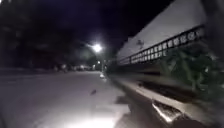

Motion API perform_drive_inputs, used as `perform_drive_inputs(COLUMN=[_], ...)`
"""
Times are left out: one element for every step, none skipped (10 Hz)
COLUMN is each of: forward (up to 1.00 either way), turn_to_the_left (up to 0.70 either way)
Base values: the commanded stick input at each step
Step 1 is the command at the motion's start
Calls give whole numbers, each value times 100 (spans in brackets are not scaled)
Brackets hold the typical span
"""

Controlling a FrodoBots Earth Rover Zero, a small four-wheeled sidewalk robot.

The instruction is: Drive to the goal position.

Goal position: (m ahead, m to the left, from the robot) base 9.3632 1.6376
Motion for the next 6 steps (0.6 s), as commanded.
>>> perform_drive_inputs(forward=[70, 70, 70, 70, 70, 70], turn_to_the_left=[0, 0, 0, 0, 0, 0])
